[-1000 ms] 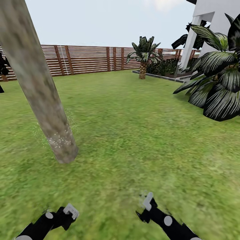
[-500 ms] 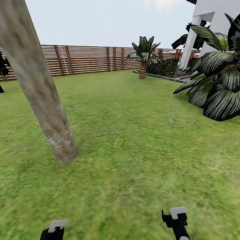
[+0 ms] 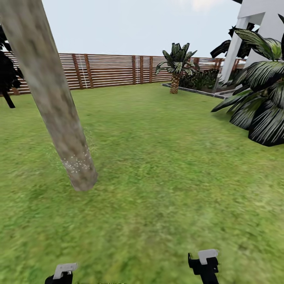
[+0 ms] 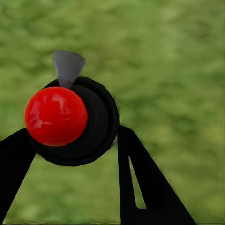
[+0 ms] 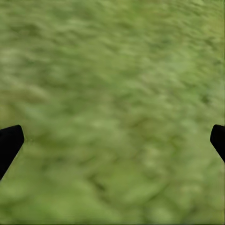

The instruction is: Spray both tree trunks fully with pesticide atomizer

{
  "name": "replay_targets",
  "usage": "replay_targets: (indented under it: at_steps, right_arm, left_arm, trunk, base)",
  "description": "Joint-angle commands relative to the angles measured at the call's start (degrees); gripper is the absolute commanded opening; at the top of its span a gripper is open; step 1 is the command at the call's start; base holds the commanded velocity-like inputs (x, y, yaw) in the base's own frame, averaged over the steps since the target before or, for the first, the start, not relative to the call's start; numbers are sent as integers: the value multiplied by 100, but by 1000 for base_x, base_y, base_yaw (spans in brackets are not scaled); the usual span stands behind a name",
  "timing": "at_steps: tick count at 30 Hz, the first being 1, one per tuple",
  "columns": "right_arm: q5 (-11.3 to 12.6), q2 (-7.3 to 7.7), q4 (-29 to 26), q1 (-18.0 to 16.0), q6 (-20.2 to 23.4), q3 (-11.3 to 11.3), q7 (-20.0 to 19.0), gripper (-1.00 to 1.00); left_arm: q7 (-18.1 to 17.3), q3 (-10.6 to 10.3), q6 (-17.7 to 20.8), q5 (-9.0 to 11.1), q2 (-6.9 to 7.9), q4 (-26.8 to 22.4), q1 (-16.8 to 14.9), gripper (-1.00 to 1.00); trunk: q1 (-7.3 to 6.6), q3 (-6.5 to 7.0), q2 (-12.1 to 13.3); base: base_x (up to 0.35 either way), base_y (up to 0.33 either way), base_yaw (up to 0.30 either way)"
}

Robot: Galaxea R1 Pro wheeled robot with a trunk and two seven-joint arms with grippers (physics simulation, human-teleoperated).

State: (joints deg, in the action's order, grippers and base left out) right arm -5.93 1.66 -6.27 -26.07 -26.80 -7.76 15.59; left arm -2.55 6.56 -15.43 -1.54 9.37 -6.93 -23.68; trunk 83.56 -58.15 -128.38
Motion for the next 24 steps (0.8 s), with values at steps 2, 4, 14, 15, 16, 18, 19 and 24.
replay_targets:
  at_steps: [2,4,14,15,16,18,19,24]
  right_arm:
    - [-59,-22,3,21,5,-24,65,100]
    - [-58,-30,3,29,7,-24,70,100]
    - [-58,-28,2,41,-1,-9,84,100]
    - [-58,-31,2,41,-1,-10,84,100]
    - [-58,-30,3,44,-1,-12,84,100]
    - [-58,-29,3,48,-1,-9,84,100]
    - [-58,-27,3,49,-1,-13,84,100]
    - [-58,-33,3,50,-1,-15,84,100]
  left_arm:
    - [-27,51,-20,-8,-25,1,-5,-100]
    - [-27,54,-17,-5,-40,6,-5,-100]
    - [-19,57,-13,-14,-5,10,-5,-100]
    - [-18,56,-13,-18,-1,9,-5,-100]
    - [-18,56,-13,-19,1,8,-5,-100]
    - [-19,56,-13,-20,1,9,-5,-100]
    - [-18,56,-8,-21,0,11,-5,-100]
    - [-18,56,-12,-22,2,16,-5,-100]
  trunk:
    - [-1,-4,-2]
    - [-1,-4,-2]
    - [-1,-4,-2]
    - [-1,-4,-2]
    - [-1,-4,-2]
    - [-1,-4,-2]
    - [-1,-4,-2]
    - [-1,-4,-2]
  base:
    - [0,0,276]
    - [0,0,278]
    - [0,0,279]
    - [0,0,279]
    - [0,0,279]
    - [0,0,279]
    - [0,0,279]
    - [0,0,279]
